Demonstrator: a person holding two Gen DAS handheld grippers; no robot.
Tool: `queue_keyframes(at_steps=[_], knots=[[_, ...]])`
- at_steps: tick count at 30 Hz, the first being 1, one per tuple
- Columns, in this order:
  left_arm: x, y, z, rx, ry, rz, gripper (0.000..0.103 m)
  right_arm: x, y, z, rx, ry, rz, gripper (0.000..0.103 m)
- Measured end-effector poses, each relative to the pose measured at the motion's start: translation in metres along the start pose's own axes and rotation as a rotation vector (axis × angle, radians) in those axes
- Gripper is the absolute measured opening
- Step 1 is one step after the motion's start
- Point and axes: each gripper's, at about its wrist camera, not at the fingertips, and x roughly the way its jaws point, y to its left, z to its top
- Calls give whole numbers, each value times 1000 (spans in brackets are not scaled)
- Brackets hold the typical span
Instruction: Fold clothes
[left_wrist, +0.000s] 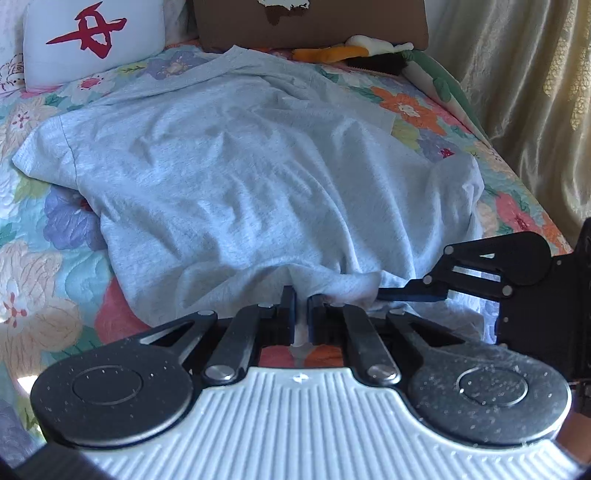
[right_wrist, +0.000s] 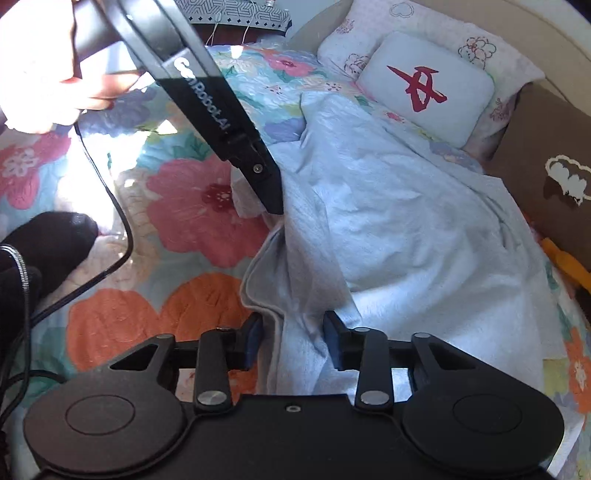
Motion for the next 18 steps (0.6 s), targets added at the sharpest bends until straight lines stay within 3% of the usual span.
queue_keyframes(at_steps=[1, 4, 8, 12, 15, 18], knots=[[-1, -1, 0, 4, 0, 5, 6, -1, -5, 1, 35, 2, 20, 13], [-10, -5, -1, 24, -11, 24, 6, -12, -25, 1, 223, -10, 131, 10], [-34, -6, -1, 40, 35, 12, 6, -36, -53, -11, 530, -58, 420, 7], [-72, -9, -3, 123, -1, -36, 8, -50, -51, -21, 596, -85, 704, 7], [-78, -7, -11, 123, 53, -22, 10, -42, -45, -28, 628, -47, 769, 7], [-75, 1, -19, 86, 106, 4, 12, -32, -34, -28, 626, -7, 766, 7]])
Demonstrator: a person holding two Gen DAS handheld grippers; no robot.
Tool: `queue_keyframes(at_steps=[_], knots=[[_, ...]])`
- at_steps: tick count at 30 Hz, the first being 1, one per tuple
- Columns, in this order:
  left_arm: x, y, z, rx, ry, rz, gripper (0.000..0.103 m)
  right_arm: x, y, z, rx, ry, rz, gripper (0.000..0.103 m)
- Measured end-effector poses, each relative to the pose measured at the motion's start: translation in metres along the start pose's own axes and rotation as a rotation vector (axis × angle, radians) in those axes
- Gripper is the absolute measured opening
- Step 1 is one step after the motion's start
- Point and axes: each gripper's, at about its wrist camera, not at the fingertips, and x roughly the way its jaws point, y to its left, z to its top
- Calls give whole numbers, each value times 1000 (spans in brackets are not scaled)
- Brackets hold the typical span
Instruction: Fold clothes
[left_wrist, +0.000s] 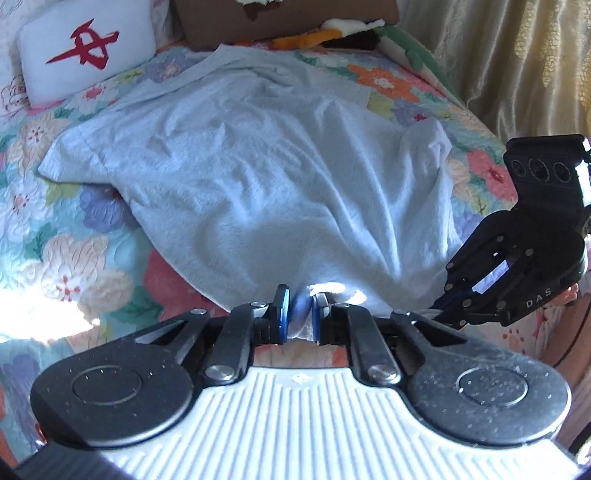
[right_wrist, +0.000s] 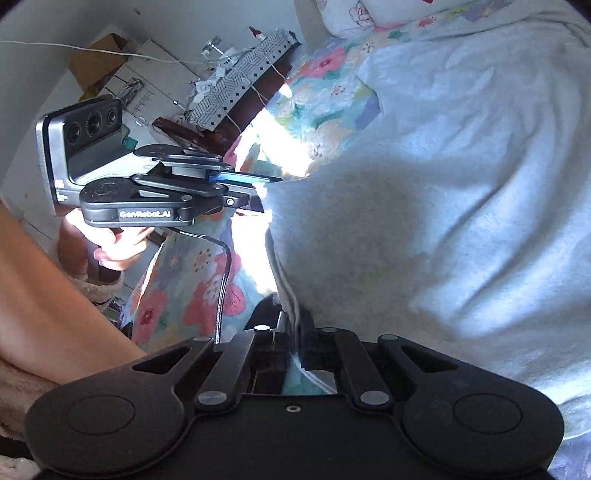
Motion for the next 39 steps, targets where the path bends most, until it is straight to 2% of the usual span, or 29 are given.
queue_keyframes(at_steps=[2, 4, 7, 9, 11, 13, 15, 17, 18, 19, 21, 22, 23, 26, 30, 32, 34, 36, 39], knots=[[-1, 5, -4, -42, 7, -5, 13, 6, 2, -1, 9, 10, -5, 7], [-3, 11, -7, -84, 6, -12, 13, 3, 8, -1, -12, -16, 12, 7], [-15, 14, -2, -103, -47, -47, 15, -13, 21, 11, -63, -71, 52, 6], [-22, 14, 4, -100, -80, -65, 19, -17, 28, 17, -108, -76, 32, 6], [-24, 14, 9, -94, -101, -66, 26, -12, 29, 16, -121, -37, 3, 6], [-13, 12, 14, -91, -91, -72, 29, 5, 20, 3, -90, 68, 10, 6], [8, 8, 15, -83, -63, -102, 31, 23, 22, -10, -133, 164, -52, 6], [35, 1, 15, -62, -9, -132, 34, 27, 24, -14, -188, 193, -90, 8], [50, -3, 13, -47, 24, -142, 34, 23, 23, -11, -184, 193, -82, 10], [64, -8, 11, -27, 57, -145, 34, 15, 23, -7, -170, 170, -76, 10], [87, -17, 7, 5, 120, -135, 34, -2, 24, 2, -143, 107, -82, 21], [95, -22, 6, 11, 148, -131, 34, -12, 24, 5, -136, 70, -101, 34], [99, -26, 6, 18, 158, -138, 34, -24, 23, 6, -128, 27, -141, 41], [96, -39, 16, 48, 124, -164, 34, -62, 9, 8, -74, -58, -286, 44], [90, -60, 40, 106, 46, -182, 34, -122, -32, -3, 122, -189, -460, 50], [93, -72, 52, 137, 10, -199, 35, -148, -59, -13, 231, -270, -495, 56], [100, -86, 61, 155, -21, -212, 47, -168, -85, -19, 339, -362, -498, 61], [111, -99, 69, 170, -42, -217, 50, -181, -109, -23, 447, -432, -506, 62], [131, -112, 79, 163, -49, -260, 50, -180, -137, -30, 574, -485, -543, 62]])
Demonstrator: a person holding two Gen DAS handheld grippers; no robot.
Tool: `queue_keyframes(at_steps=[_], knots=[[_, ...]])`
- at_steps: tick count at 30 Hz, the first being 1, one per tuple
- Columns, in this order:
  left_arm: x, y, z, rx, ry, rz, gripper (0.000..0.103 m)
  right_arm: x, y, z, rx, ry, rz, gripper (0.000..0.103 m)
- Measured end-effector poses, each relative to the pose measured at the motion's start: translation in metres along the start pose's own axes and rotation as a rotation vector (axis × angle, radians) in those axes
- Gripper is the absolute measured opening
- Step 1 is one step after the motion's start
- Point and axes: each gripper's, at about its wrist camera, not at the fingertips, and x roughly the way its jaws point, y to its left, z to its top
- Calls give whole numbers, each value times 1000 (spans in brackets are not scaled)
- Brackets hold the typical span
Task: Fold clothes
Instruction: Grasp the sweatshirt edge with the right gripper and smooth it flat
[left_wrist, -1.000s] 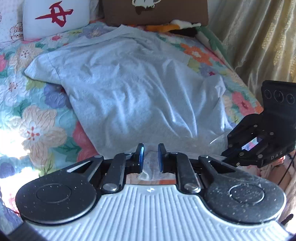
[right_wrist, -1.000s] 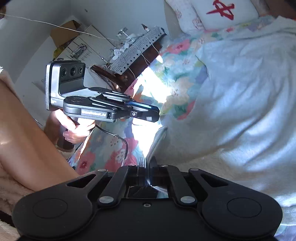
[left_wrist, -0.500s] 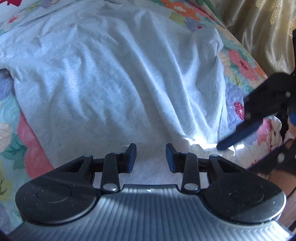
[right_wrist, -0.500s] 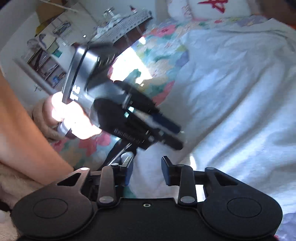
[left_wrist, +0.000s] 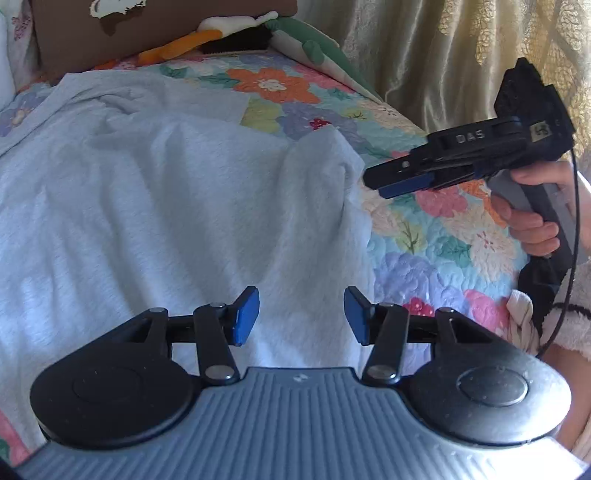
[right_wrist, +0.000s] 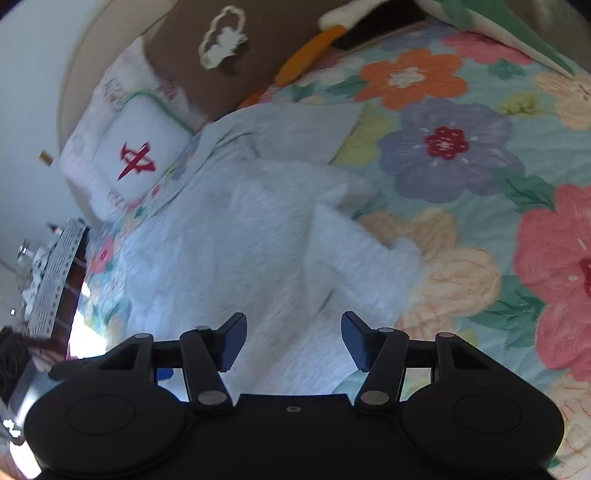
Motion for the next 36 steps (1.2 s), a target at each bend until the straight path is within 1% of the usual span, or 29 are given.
queue_keyframes(at_steps=[3, 6, 9, 11, 13, 14, 15, 16, 17, 18, 19, 20, 21, 22, 23, 24, 26, 27, 29, 30, 32, 33, 34, 35, 36], knots=[[25, -8, 9, -15, -1, -46, 50, 13, -16, 0, 68, 15, -75, 62], [45, -16, 15, 7, 10, -53, 50, 17, -26, 1, 108, 4, -104, 63], [58, -23, 18, 37, 22, -68, 50, 23, -35, 6, 110, -18, -124, 66], [66, -26, 20, 36, 34, -82, 51, 32, -38, 11, 70, -30, -156, 67], [73, -27, 20, 27, 47, -83, 54, 42, -34, 12, -3, -57, -199, 67], [77, -27, 21, 19, 52, -76, 54, 48, -29, 12, -57, -69, -220, 67], [80, -27, 21, 5, 61, -61, 56, 54, -21, 11, -147, -67, -244, 68], [83, -25, 20, -15, 72, -47, 61, 59, -11, 10, -236, -63, -271, 66], [86, -23, 20, -35, 85, -37, 62, 63, -3, 9, -315, -59, -286, 48], [87, -21, 20, -50, 94, -32, 62, 63, 3, 10, -350, -57, -266, 32], [88, -19, 19, -60, 100, -33, 62, 61, 7, 12, -352, -52, -238, 8], [88, -17, 18, -66, 103, -38, 60, 58, 11, 13, -358, -55, -220, 8], [87, -17, 18, -62, 100, -44, 53, 49, 17, 14, -374, -84, -227, 8], [87, -17, 18, -55, 98, -49, 25, 41, 23, 15, -391, -113, -233, 8], [87, -18, 18, -51, 100, -51, 13, 32, 29, 16, -403, -142, -240, 8], [85, -20, 19, -52, 93, -60, 4, 18, 34, 17, -403, -172, -247, 7], [76, -25, 22, -55, 55, -109, 3, -9, 44, 18, -401, -230, -261, 7], [71, -30, 25, -53, 38, -131, 3, -23, 49, 16, -406, -251, -287, 7], [59, -44, 32, -34, 6, -171, 3, -50, 58, 7, -446, -287, -412, 6], [54, -52, 36, -17, -5, -184, 3, -62, 57, 3, -444, -304, -441, 6], [52, -64, 40, -1, 1, -200, 3, -82, 47, -1, -401, -307, -466, 6], [57, -67, 40, -5, 18, -210, 4, -86, 40, -2, -383, -295, -486, 6], [65, -69, 40, -14, 43, -214, 7, -85, 32, -4, -370, -263, -521, 6], [74, -71, 38, -24, 77, -211, 8, -81, 23, -6, -358, -229, -555, 6], [86, -70, 36, -32, 120, -198, 12, -71, 14, -7, -353, -178, -585, 6]])
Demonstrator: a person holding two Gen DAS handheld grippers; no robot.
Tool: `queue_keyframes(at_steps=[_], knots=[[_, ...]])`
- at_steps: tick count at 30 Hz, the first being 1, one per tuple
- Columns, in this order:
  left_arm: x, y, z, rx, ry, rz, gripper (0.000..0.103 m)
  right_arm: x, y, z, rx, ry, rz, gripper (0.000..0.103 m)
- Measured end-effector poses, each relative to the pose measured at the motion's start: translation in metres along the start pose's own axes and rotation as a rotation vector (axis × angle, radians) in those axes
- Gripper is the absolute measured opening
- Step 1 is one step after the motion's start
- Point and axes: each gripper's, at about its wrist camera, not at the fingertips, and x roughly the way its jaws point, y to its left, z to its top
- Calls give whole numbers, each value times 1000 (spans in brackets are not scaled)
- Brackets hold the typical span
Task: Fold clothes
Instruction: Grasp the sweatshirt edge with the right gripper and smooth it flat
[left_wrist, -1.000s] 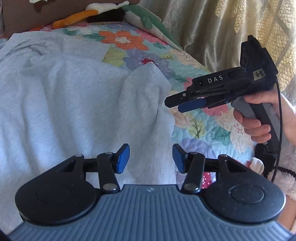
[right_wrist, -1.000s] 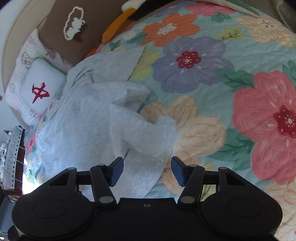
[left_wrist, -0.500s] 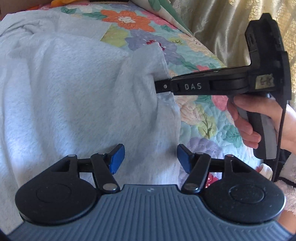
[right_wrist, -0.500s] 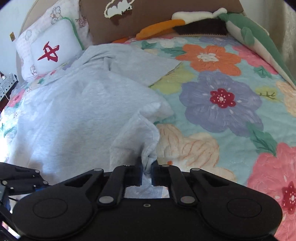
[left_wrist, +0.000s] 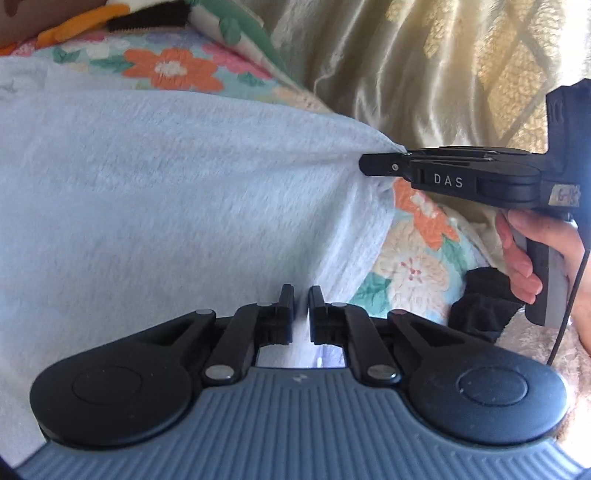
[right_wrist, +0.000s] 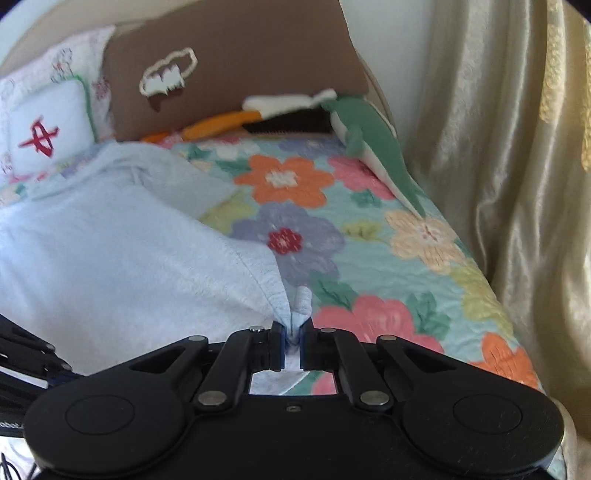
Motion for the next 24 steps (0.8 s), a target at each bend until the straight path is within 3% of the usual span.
queue_keyframes(at_steps=[2, 4, 6, 8, 13, 15, 17, 20, 24], knots=[[15, 7, -7, 4, 48, 44, 15, 31, 2, -7, -44, 126, -21, 6], [24, 14, -15, 15, 77, 88, 18, 50, 4, -10, -61, 195, -25, 6], [21, 16, -20, 13, 69, 89, 20, 61, 5, -13, -53, 233, -20, 6], [17, 18, -22, 4, 57, 84, 29, 68, 3, -15, -34, 264, -11, 6], [3, 29, -23, -29, 65, 119, 36, 72, -2, -21, 16, 291, -18, 10], [-7, 33, -26, -46, 62, 145, 46, 70, -3, -20, 12, 287, -57, 21], [-23, 41, -32, -83, 35, 182, 51, 60, -5, -17, 1, 255, -116, 40], [-49, 56, -41, -160, -3, 214, 53, 40, -7, -12, -14, 164, -164, 46], [-75, 77, -50, -250, -32, 282, 55, 19, -4, -1, 25, 41, -31, 50]])
